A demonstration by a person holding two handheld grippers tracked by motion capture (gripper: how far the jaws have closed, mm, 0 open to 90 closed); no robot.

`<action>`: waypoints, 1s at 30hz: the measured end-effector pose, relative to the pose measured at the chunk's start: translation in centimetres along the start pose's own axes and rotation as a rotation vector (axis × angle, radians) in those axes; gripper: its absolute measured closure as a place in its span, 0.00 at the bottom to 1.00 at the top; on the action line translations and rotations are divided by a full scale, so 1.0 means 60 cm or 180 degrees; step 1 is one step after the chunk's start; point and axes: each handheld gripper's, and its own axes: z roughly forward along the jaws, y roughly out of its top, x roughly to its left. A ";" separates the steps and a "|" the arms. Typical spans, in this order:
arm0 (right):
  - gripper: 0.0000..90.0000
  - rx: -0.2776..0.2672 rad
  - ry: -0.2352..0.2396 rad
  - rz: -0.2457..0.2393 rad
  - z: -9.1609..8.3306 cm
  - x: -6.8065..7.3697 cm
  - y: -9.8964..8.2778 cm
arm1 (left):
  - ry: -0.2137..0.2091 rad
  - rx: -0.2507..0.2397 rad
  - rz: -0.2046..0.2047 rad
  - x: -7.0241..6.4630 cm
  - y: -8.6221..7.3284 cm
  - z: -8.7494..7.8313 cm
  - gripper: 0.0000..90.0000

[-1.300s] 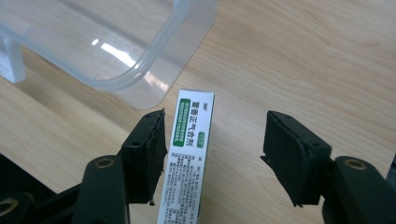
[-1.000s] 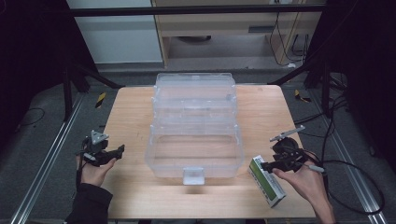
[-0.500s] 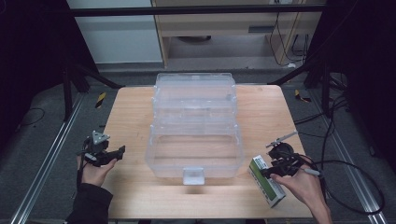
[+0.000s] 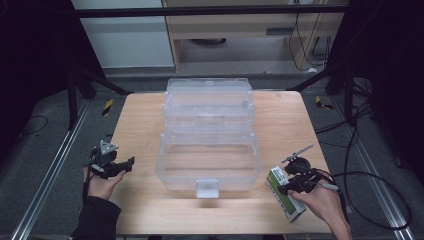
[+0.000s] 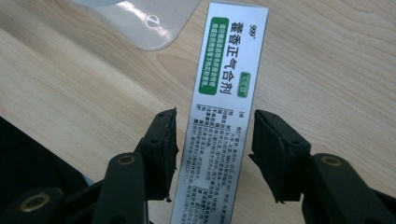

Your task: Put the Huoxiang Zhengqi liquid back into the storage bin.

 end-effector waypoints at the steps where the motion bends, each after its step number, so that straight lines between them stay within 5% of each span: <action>1: 0.58 0.0022 0.0002 0.0006 0.001 0.001 0.000 | -0.0001 0.0002 0.0001 0.000 0.000 0.000 0.33; 13: 0.69 0.0127 -0.0073 -0.0015 0.005 -0.003 0.006 | -0.0009 0.0020 0.0006 0.000 0.000 0.001 0.33; 30: 0.71 0.0320 -0.0092 -0.0020 0.003 -0.002 0.015 | -0.0010 0.0039 0.0011 -0.001 -0.001 0.002 0.33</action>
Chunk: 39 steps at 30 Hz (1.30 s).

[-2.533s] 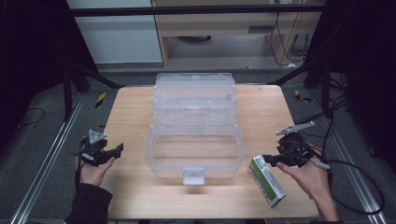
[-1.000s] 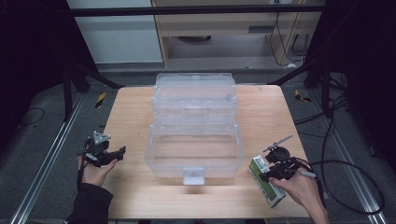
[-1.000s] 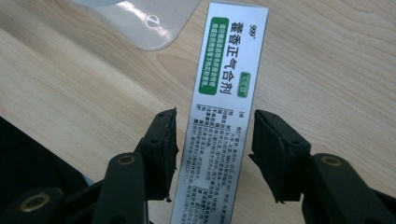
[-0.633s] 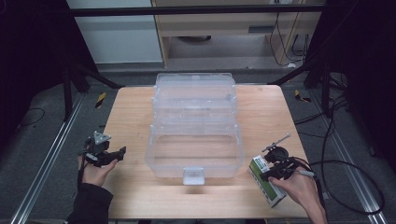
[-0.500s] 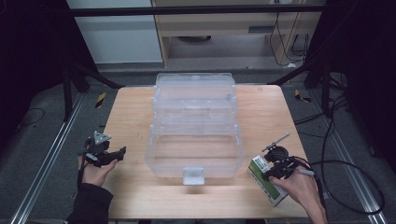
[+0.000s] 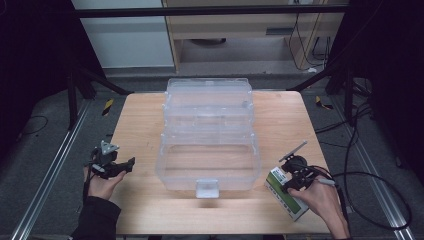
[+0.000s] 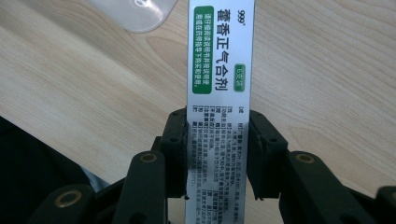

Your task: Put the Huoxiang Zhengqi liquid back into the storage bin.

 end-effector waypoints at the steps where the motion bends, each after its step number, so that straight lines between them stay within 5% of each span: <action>1: 0.71 0.0005 0.0009 0.0024 -0.001 -0.001 -0.001 | -0.0002 0.0003 0.0000 0.000 0.000 0.000 0.33; 18: 0.71 -0.0491 0.0011 0.0343 -0.045 -0.028 0.003 | -0.0014 0.0027 0.0019 -0.004 -0.001 0.004 0.33; 39: 0.71 -0.0962 -0.0154 0.0311 -0.128 -0.035 0.044 | -0.0016 0.0040 0.0012 -0.002 -0.002 0.006 0.33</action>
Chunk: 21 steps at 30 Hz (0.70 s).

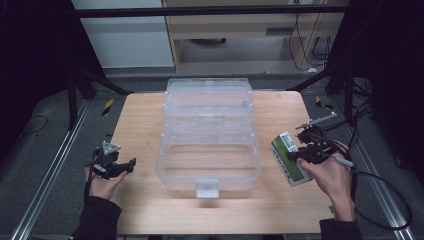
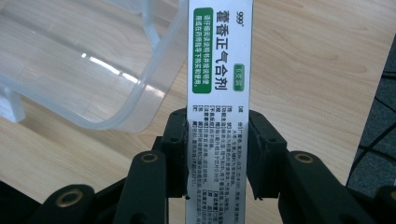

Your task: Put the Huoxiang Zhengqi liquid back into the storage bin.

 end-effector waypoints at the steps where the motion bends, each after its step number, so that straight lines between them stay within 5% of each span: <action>1: 0.71 -0.0008 0.0005 -0.0011 -0.002 0.002 0.003 | 0.0000 0.0001 0.0001 0.000 0.000 0.000 0.33; 21: 0.72 -0.0218 0.0142 -0.0481 -0.052 0.037 0.065 | 0.0002 -0.0001 -0.0004 0.001 0.000 0.000 0.33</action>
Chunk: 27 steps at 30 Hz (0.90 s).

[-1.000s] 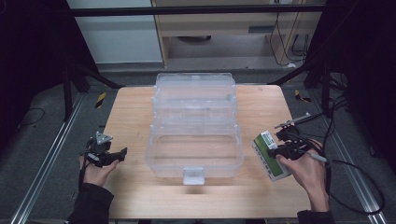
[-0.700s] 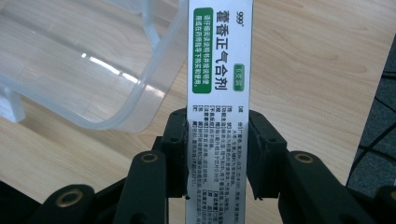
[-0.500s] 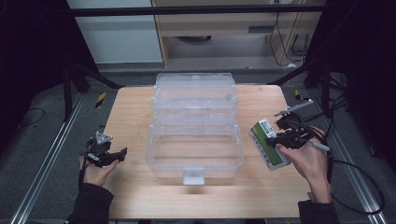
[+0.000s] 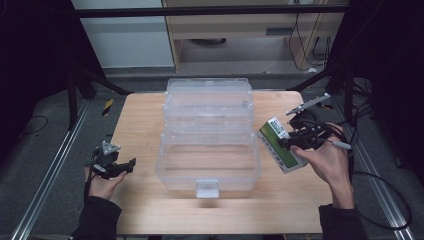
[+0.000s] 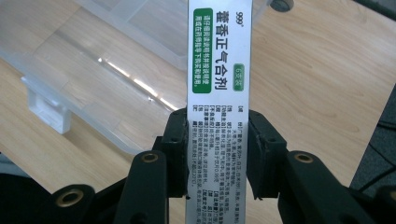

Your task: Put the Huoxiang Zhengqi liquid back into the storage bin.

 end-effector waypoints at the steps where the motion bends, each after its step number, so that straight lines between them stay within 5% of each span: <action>1: 0.72 0.0021 0.0012 -0.0025 -0.001 0.001 0.003 | -0.0001 0.0000 0.0002 0.000 0.000 0.000 0.33; 27: 0.72 -0.0079 0.0497 -0.0852 0.010 0.033 0.067 | -0.0010 -0.0017 0.0004 0.001 0.001 -0.001 0.33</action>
